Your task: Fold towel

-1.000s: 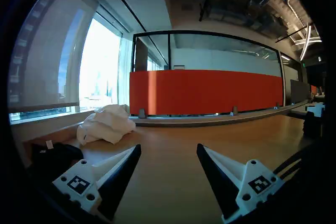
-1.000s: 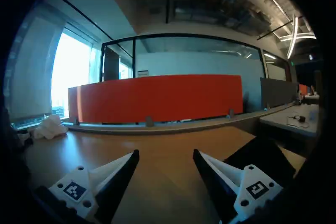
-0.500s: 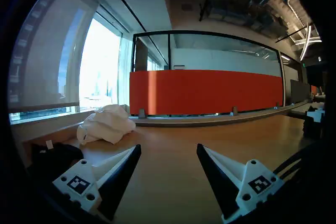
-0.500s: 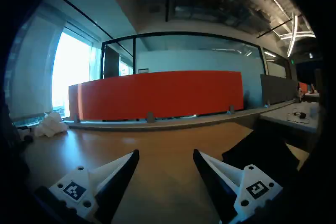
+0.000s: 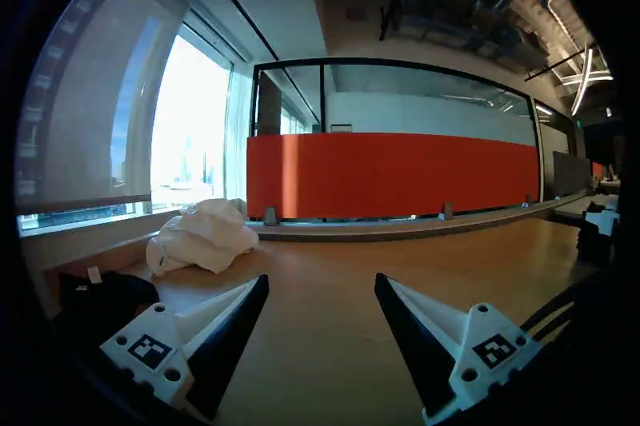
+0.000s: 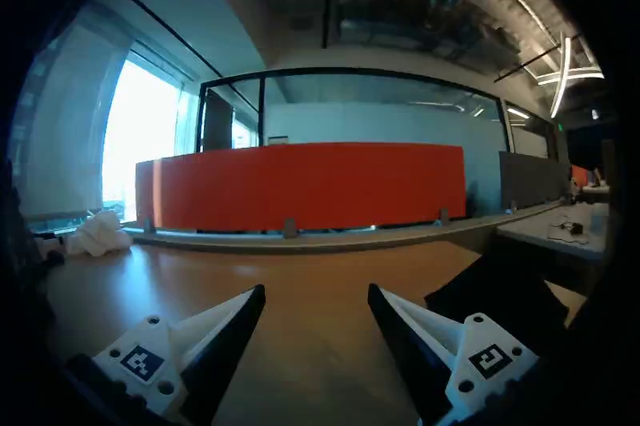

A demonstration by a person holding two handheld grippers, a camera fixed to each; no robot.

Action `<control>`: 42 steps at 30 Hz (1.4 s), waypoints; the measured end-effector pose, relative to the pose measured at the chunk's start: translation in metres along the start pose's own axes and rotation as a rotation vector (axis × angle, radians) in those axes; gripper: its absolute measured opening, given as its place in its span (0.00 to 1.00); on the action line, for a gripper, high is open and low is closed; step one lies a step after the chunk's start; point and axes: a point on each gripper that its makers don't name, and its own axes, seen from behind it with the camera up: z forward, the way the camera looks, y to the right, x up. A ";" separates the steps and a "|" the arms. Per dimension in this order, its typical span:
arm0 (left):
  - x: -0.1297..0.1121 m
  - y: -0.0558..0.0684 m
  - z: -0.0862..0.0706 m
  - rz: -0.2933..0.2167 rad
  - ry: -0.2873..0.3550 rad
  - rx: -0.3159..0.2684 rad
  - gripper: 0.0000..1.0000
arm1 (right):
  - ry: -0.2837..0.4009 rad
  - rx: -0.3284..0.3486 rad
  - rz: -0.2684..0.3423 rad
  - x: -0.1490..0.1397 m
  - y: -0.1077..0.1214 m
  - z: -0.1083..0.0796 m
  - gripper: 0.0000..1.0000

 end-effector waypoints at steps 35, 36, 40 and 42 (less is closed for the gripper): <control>-0.002 0.001 0.000 0.000 0.000 0.000 0.98 | -0.002 -0.010 -0.031 -0.003 -0.004 0.000 1.00; -0.002 0.001 0.001 -0.001 0.000 0.000 0.98 | -0.002 -0.010 -0.031 -0.003 -0.004 0.000 1.00; -0.002 0.000 0.001 -0.001 0.001 0.000 0.98 | -0.002 -0.010 -0.030 -0.003 -0.004 0.000 1.00; -0.002 0.000 0.001 0.000 0.001 0.000 0.98 | -0.002 -0.010 -0.030 -0.003 -0.004 0.000 1.00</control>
